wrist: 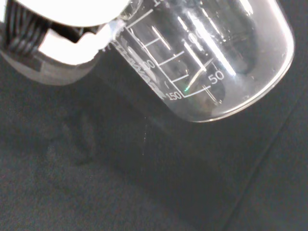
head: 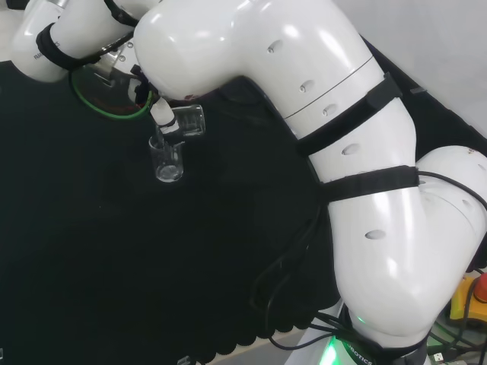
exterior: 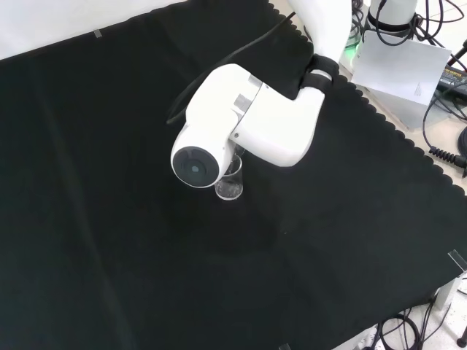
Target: Pour the water from the handheld beaker into the one on the table.
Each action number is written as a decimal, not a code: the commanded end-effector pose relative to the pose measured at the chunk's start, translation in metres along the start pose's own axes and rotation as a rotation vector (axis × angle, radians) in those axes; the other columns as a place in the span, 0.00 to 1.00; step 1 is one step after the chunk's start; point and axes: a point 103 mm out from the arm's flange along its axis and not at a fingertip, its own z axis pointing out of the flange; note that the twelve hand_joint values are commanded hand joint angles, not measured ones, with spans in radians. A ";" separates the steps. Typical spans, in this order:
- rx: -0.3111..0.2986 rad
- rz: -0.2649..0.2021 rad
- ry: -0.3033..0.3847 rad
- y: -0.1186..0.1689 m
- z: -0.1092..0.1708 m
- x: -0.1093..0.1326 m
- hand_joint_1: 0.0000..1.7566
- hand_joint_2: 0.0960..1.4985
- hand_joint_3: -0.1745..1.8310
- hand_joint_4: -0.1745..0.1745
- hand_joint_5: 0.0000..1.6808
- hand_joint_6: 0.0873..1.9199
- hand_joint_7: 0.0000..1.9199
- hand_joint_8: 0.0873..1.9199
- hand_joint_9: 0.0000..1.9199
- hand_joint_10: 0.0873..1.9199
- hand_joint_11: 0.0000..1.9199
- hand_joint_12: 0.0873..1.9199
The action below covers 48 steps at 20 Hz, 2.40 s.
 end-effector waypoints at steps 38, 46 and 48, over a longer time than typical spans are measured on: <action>-0.187 -0.078 0.267 -0.011 0.022 -0.025 0.63 0.45 0.37 1.00 0.74 0.32 0.89 0.00 0.82 0.00 0.59 0.43; -0.297 -0.107 0.385 -0.013 0.034 -0.035 0.63 0.45 0.37 1.00 0.74 0.33 0.89 0.00 0.82 0.00 0.59 0.43; -0.332 -0.115 0.419 -0.013 0.038 -0.037 0.63 0.45 0.37 1.00 0.74 0.33 0.89 0.00 0.82 0.00 0.59 0.43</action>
